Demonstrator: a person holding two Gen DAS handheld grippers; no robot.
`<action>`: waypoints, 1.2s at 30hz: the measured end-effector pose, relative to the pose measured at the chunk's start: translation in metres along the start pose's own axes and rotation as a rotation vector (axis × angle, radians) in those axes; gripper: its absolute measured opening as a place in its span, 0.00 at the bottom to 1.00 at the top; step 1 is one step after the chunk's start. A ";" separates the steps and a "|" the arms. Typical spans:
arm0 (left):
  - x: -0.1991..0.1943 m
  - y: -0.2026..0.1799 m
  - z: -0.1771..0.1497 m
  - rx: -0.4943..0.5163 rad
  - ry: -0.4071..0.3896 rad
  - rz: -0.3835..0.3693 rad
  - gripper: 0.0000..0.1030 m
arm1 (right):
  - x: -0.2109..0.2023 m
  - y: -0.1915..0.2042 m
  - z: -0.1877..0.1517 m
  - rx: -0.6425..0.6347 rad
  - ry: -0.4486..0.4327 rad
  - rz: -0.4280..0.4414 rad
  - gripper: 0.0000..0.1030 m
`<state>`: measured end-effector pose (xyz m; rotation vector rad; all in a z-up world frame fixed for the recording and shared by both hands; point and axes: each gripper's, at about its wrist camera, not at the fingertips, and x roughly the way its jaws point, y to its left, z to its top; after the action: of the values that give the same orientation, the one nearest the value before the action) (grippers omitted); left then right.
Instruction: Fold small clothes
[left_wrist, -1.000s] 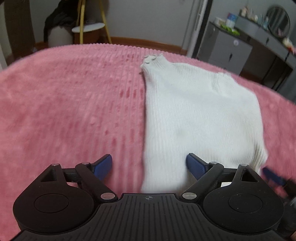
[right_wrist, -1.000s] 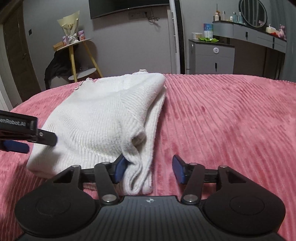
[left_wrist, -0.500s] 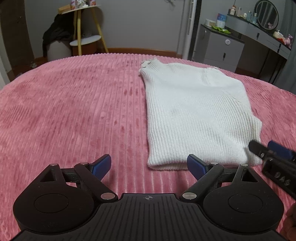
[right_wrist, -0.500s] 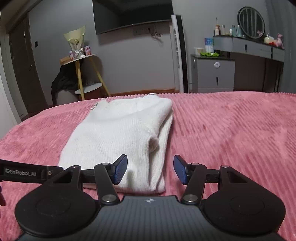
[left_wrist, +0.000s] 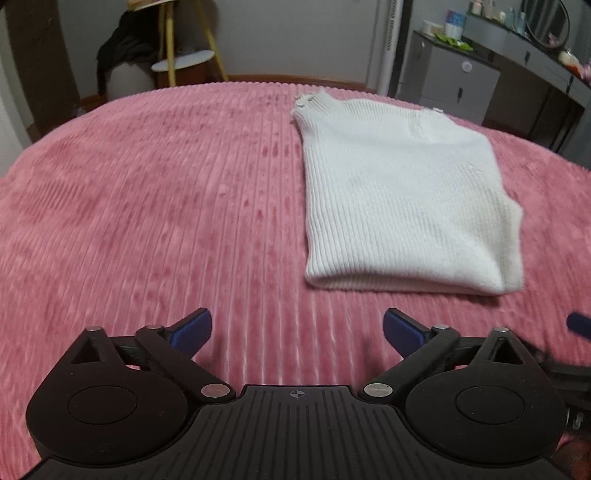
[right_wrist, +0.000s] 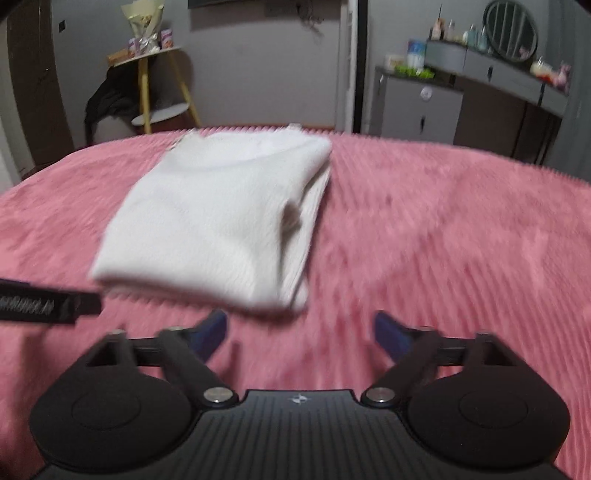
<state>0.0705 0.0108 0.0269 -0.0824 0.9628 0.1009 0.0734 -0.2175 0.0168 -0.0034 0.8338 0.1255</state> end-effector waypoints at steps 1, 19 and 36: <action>-0.005 -0.001 -0.003 0.003 0.000 0.004 0.99 | -0.007 0.001 -0.002 -0.004 0.006 0.007 0.96; -0.048 -0.011 0.001 0.100 0.002 0.062 0.99 | -0.053 0.026 0.025 -0.080 0.045 -0.066 0.96; -0.052 -0.002 0.006 0.080 -0.002 0.056 0.99 | -0.050 0.025 0.032 -0.047 0.089 -0.096 0.96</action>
<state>0.0463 0.0067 0.0735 0.0179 0.9667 0.1138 0.0610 -0.1967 0.0762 -0.0936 0.9183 0.0544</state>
